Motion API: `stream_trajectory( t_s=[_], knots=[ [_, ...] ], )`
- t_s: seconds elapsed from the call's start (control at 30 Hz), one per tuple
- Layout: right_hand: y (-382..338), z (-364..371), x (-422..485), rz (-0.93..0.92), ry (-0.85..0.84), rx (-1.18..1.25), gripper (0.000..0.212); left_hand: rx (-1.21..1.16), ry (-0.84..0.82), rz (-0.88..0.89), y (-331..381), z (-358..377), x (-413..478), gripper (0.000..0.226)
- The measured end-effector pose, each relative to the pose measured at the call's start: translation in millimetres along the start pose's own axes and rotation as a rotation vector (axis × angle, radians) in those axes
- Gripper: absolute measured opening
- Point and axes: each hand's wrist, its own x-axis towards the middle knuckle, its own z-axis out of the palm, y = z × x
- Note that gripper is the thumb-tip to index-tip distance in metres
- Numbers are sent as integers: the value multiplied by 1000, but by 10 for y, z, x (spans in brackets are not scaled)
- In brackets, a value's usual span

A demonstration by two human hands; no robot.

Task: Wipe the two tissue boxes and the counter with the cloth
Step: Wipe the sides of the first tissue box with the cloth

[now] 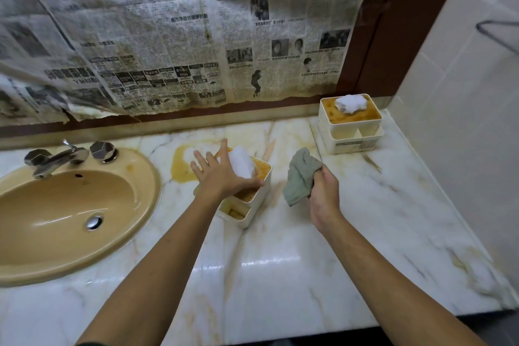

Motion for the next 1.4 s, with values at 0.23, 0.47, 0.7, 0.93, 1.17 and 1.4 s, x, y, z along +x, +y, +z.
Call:
stream_trajectory(
  t_s=[0.23, 0.47, 0.7, 0.93, 1.17, 1.4],
  knots=[
    [-19, -137, 9, -6, 2, -42, 30, 101, -78, 58, 53, -39, 77, 158],
    [136, -205, -23, 27, -44, -75, 30, 282, -327, 453, 36, -229, 158, 157],
    [205, -221, -81, 48, -73, -99, 31, 237, -230, 349, 43, -293, 46, 156],
    [229, -197, -113, 28, -75, -125, 30, -39, -30, -80, 216, 89, -414, 139],
    [194, -248, -192, -30, -101, -165, 31, 31, 56, -53, 203, 321, -523, 133],
    [273, -298, -298, -34, -156, -195, 32, 8, -33, 52, -9, 173, -357, 140]
  ],
)
